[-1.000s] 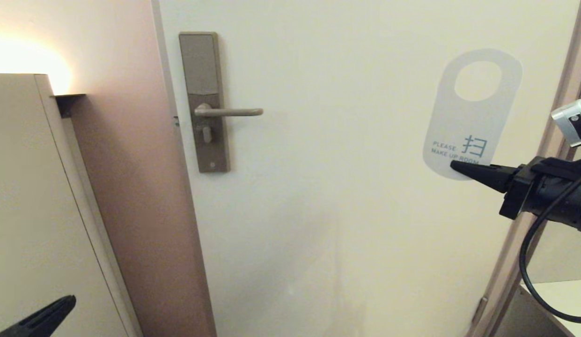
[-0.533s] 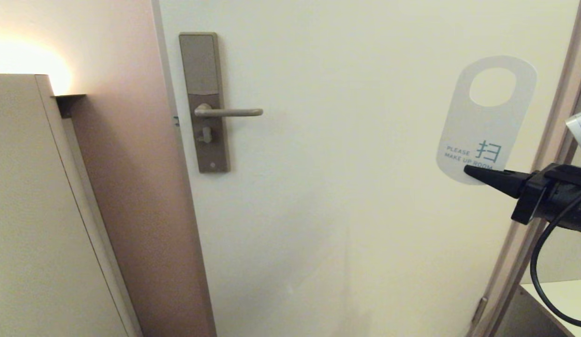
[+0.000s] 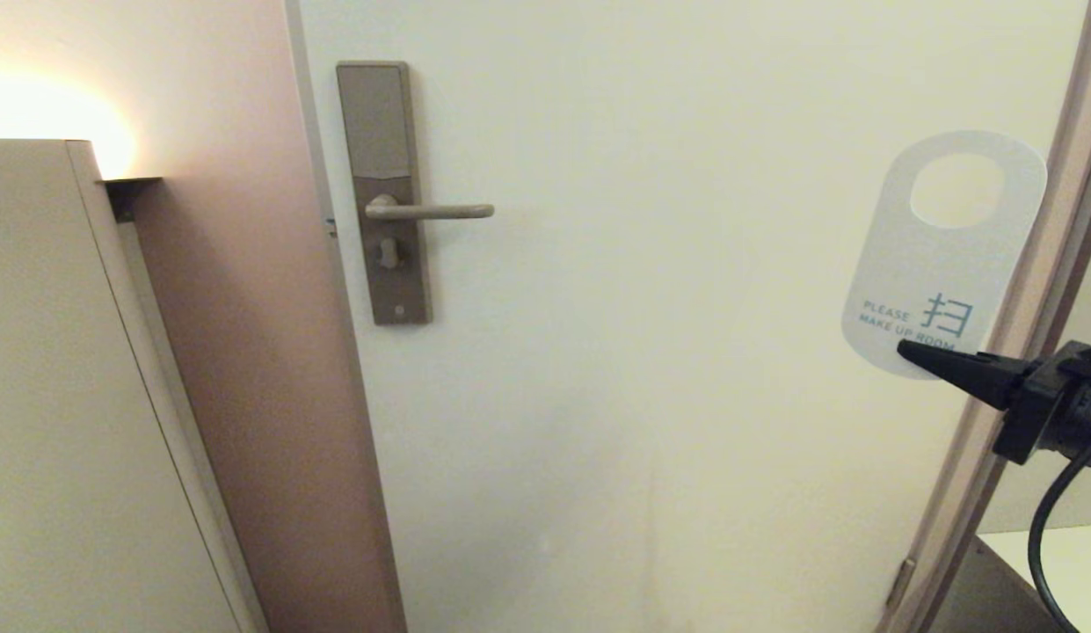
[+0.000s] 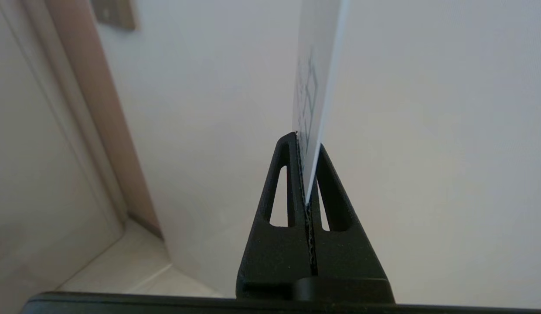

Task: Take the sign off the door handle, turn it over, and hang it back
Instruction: Hang the sign back with the other side facing out

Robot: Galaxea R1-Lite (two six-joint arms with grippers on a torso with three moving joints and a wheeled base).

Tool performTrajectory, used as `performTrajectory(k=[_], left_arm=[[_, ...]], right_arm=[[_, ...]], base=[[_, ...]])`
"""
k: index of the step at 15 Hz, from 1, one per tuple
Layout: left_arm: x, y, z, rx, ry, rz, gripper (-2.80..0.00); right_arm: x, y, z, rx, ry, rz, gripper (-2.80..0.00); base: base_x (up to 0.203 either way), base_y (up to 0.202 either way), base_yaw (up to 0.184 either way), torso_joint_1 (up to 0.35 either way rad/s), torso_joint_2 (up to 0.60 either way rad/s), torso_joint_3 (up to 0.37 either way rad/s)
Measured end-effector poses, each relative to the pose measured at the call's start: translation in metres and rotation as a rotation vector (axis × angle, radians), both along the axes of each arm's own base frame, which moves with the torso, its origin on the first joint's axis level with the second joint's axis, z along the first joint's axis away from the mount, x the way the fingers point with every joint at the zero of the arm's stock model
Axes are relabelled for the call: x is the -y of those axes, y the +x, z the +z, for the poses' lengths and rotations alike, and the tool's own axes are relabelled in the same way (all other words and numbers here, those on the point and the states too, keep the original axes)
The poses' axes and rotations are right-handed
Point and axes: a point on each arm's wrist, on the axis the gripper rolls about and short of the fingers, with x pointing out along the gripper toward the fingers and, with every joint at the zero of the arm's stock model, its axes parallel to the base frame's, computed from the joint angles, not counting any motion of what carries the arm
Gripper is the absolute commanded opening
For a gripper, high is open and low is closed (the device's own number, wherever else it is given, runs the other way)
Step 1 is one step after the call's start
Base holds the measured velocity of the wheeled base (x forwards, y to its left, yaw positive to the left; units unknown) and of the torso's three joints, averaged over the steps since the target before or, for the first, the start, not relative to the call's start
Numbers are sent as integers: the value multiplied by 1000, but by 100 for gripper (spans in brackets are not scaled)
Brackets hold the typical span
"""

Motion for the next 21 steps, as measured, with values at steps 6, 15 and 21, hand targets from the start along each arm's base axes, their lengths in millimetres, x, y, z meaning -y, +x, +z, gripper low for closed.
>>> performTrajectory(k=[6, 15, 21], left_arm=[[0, 0, 0, 6, -12, 7, -280], [0, 0, 0, 5, -12, 7, -280], [0, 0, 0, 5, -12, 9, -280]], right_arm=[[2, -44, -23, -19, 0, -11, -280], [4, -101, -63, -23, -14, -85, -280], [3, -144, -90, -39, -65, -159, -280]], base=[[0, 0, 0, 0, 0, 0], [0, 0, 0, 0, 0, 0], [0, 0, 0, 0, 0, 0]])
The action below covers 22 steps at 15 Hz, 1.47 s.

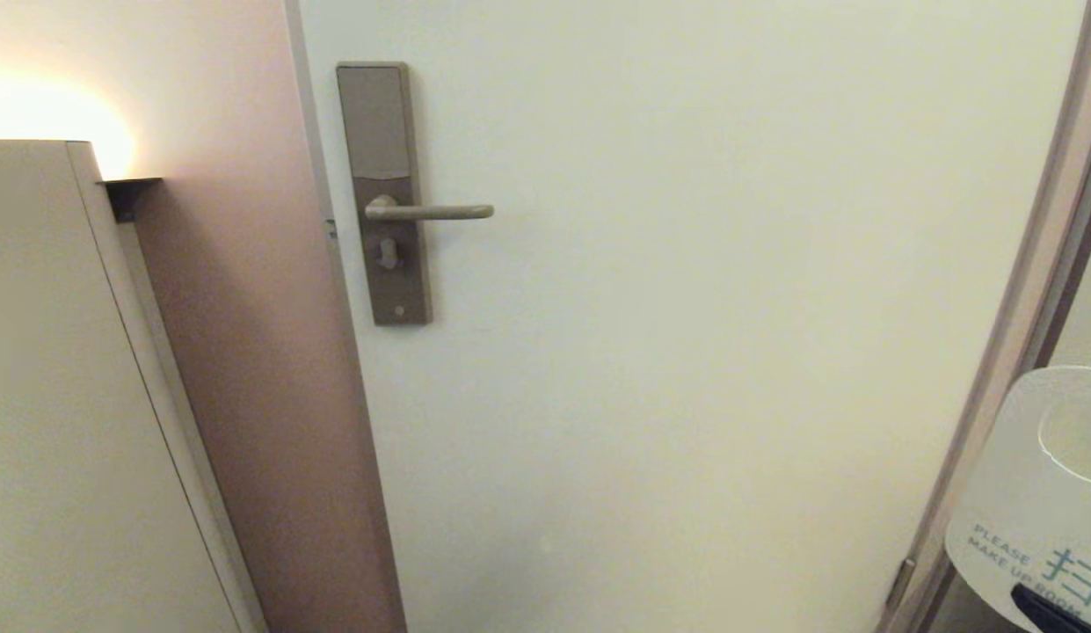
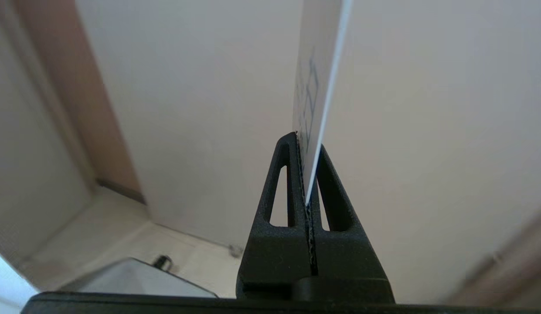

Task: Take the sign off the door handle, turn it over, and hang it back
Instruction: Hang the sign back with the other side facing out

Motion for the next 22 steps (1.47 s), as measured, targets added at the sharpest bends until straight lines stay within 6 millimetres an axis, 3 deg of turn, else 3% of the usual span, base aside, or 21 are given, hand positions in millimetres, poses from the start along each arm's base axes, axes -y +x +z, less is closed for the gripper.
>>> performTrajectory(k=[3, 22], left_arm=[[0, 0, 0, 1, 0, -4, -280], [0, 0, 0, -1, 0, 0, -280]], right_arm=[[4, -17, -13, -14, -14, -57, -280], [9, -54, -30, 196, -16, -301, -280]], base=[[0, 0, 0, 0, 0, 0], [0, 0, 0, 0, 0, 0]])
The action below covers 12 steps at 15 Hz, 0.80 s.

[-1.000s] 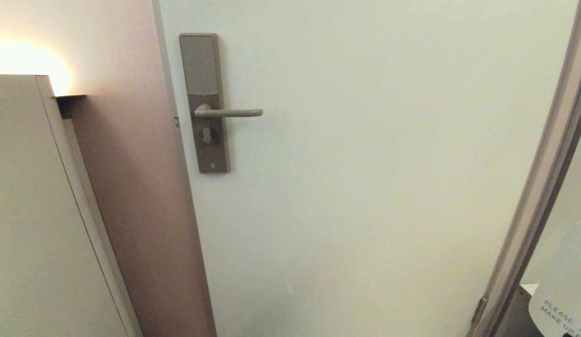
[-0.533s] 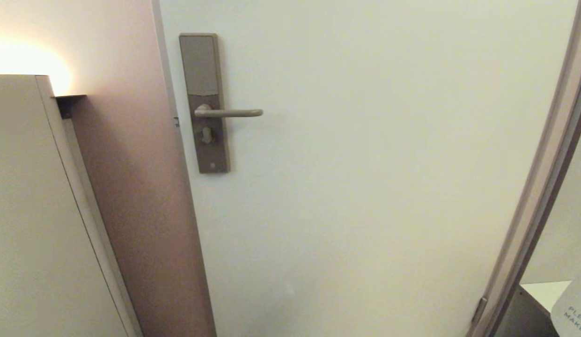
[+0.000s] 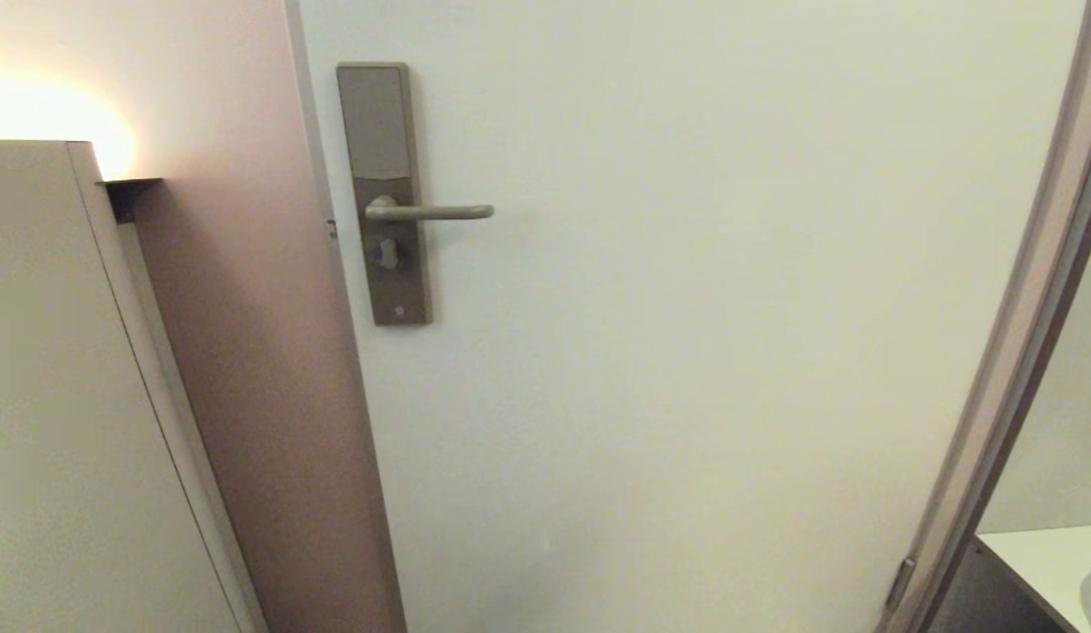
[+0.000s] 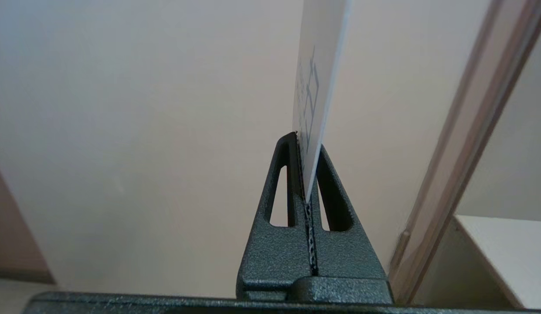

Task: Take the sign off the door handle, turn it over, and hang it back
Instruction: Hang the sign back with the other side facing out

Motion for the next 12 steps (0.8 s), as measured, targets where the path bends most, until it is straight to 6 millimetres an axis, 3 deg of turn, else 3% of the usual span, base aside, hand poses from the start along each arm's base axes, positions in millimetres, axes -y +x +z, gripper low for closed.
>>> performTrajectory(k=[12], left_arm=[[0, 0, 0, -2, 0, 0, -280]], right_arm=[[0, -6, -7, 21, -41, -1, -280]], base=[[0, 0, 0, 0, 0, 0]])
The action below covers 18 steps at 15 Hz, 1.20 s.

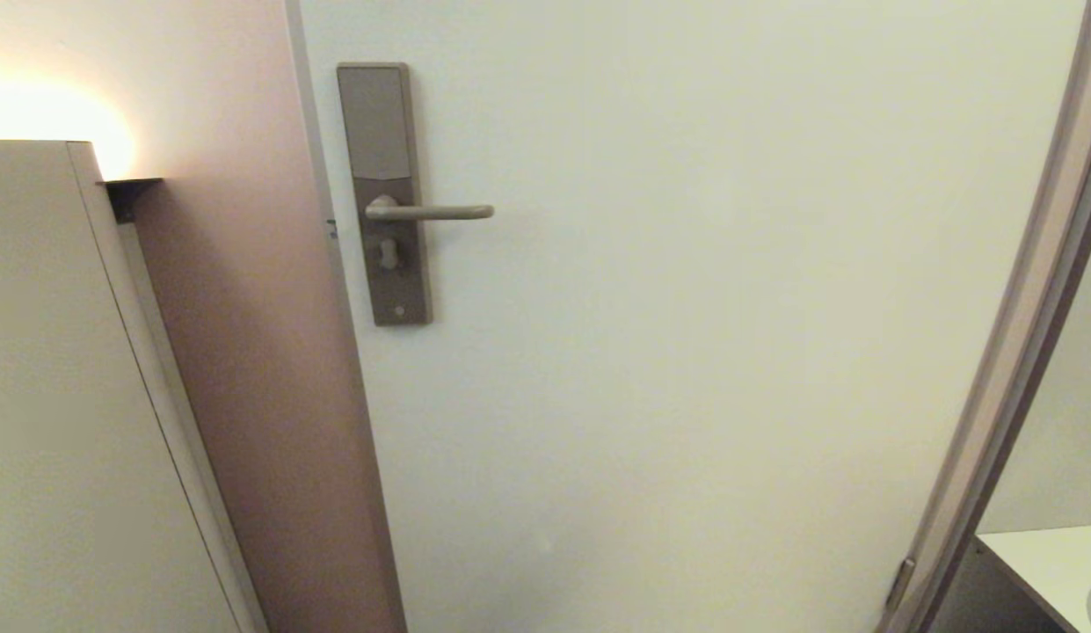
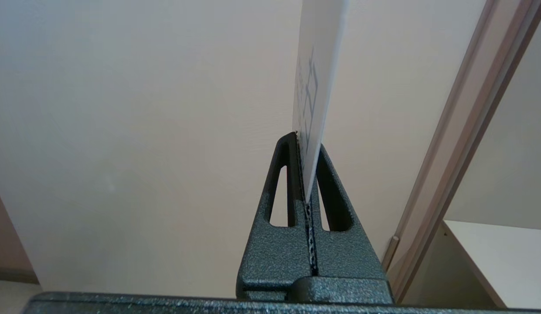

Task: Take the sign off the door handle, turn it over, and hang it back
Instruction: Hang the sign back with the other side facing out

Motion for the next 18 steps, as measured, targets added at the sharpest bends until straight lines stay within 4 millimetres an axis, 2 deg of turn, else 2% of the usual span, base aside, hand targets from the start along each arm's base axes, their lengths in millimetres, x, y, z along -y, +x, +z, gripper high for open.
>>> performTrajectory(k=[18], left_arm=[[0, 0, 0, 0, 0, 0, -280]], right_arm=[[0, 0, 0, 0, 1, 0, -280]], base=[[0, 0, 0, 0, 0, 0]])
